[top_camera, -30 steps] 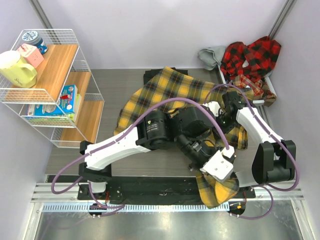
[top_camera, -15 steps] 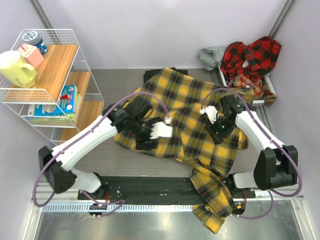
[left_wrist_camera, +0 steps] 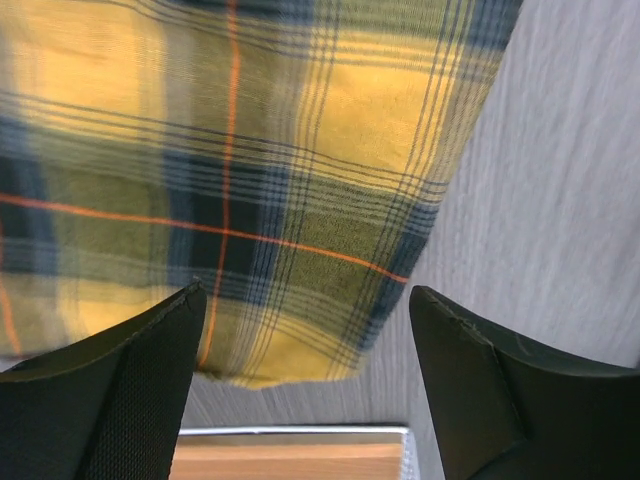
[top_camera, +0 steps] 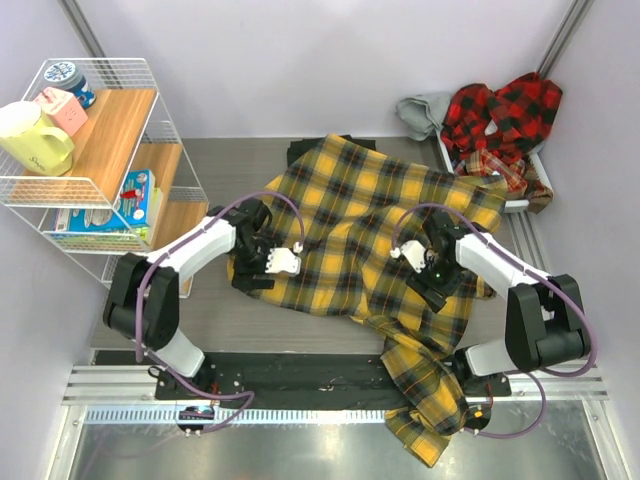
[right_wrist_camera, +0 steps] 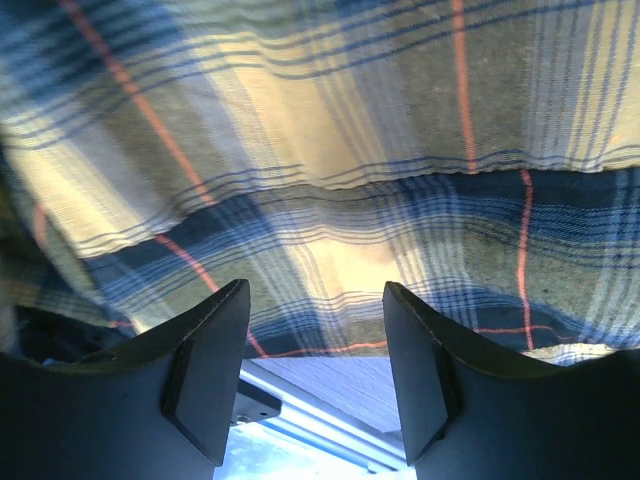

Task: Fold and stack the long sleeve shirts
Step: Flatten the shirt out

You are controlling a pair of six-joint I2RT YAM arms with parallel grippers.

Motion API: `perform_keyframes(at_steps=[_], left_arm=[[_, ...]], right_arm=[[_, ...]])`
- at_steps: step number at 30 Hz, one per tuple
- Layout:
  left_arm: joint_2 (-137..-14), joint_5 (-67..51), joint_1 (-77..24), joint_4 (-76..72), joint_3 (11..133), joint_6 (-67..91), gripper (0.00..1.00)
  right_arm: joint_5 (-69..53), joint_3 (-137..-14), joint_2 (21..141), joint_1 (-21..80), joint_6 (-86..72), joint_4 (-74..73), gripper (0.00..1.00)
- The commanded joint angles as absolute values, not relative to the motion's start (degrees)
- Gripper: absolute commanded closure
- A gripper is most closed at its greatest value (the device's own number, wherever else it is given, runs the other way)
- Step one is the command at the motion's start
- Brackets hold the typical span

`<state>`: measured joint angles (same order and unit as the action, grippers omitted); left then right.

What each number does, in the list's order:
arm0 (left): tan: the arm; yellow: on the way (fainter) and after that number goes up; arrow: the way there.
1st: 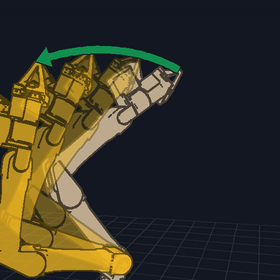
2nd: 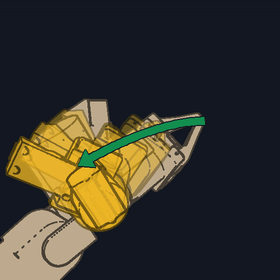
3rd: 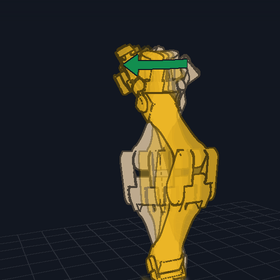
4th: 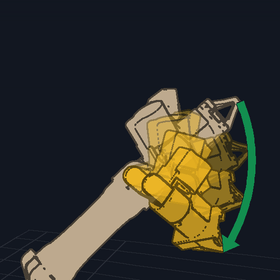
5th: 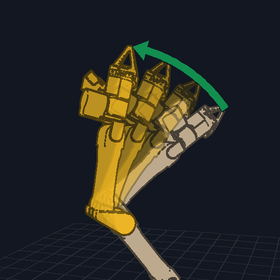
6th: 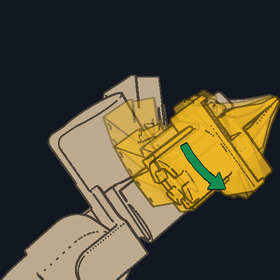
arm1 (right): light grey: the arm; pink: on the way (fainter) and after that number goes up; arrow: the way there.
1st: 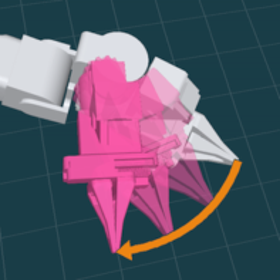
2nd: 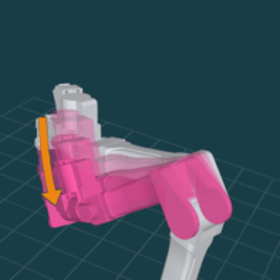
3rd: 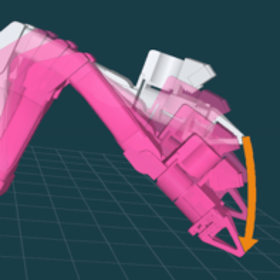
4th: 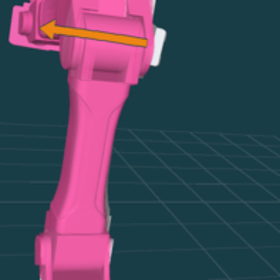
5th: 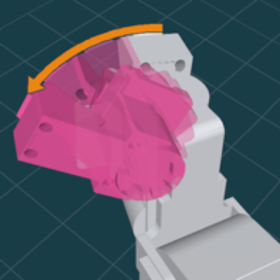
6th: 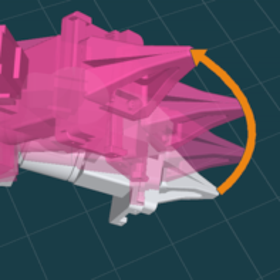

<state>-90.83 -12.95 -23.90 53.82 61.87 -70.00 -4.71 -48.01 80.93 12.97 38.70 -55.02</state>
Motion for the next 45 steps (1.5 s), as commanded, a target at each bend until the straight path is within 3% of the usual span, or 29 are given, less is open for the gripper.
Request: perform_keyframes(at_steps=[1,4,6,9,10,13,15,20,27,29,32,38,39,41,43,45], left_arm=[[-93.69,-9.15,-23.29,51.16,59.59,-77.86,0.17],[-95.88,-7.04,-23.29,48.09,57.84,-78.66,0.17],[-97.81,-5.63,-23.29,47.99,57.66,-78.84,0.23],[-98.27,-4.83,-23.29,53.86,58.8,-78.93,0.49],[-97.74,-5.27,-23.29,55.27,58.54,-78.66,0.66],[-92.75,-6.59,-24.34,61.5,57.31,-77.52,0.95],[-89.05,-10.18,-26.35,68.68,56.87,-76.12,1.0],[-76.48,-18.71,-35.49,84.0,63.86,-69.71,1.0],[-77.43,-22.94,-48.95,95.27,71.36,-58.02,0.99],[-76.91,-22.15,-51.15,95.27,71.19,-57.66,0.91],[-77.52,-19.7,-51.33,95.19,71.11,-58.53,0.92],[-77.52,-15.82,-48.53,94.66,66.01,-60.03,0.99],[-77.26,-16.26,-46.78,93.88,66.09,-60.73,0.96],[-77.43,-19.75,-41.69,92.91,68.53,-62.39,0.82],[-78.92,-22.57,-30.36,87.82,71.27,-61.36,0.62],[-83.04,-26.26,-20.97,80.3,76.01,-58.56,0.5]], right_arm=[[-0.44,-48.95,82.88,13.1,38.24,-51.51,0.39],[1.74,-49.57,84.64,13.18,38.23,-50.8,0.4],[3.33,-49.48,85.25,13.1,38.84,-50.28,0.4],[4.83,-49.04,85.52,12.31,40.07,-49.66,0.4],[5.01,-48.87,85.6,12.04,40.34,-49.66,0.4],[5.54,-48.95,85.26,9.77,41.57,-49.75,0.4],[5.54,-49.13,84.29,7.39,43.75,-50.27,0.41],[5.8,-50.71,81.31,-1.12,49.91,-53.96,0.4],[1.34,-58.08,79.19,-2.37,51.6,-61.16,0.4],[-2.26,-62.13,80.06,-1.94,49.24,-62.57,0.39],[-5.18,-64.42,82.35,0.0,46.5,-64.25,0.39],[-8.96,-59.42,82.79,15.01,40.52,-64.42,0.37],[-9.75,-58.46,82.53,16.42,39.65,-64.16,0.36],[-10.37,-55.47,82.26,20.29,39.11,-63.55,0.33],[-10.02,-52.67,82.35,22.4,38.33,-62.23,0.32],[-7.22,-50.63,83.23,23.99,38.14,-60.04,0.32]])
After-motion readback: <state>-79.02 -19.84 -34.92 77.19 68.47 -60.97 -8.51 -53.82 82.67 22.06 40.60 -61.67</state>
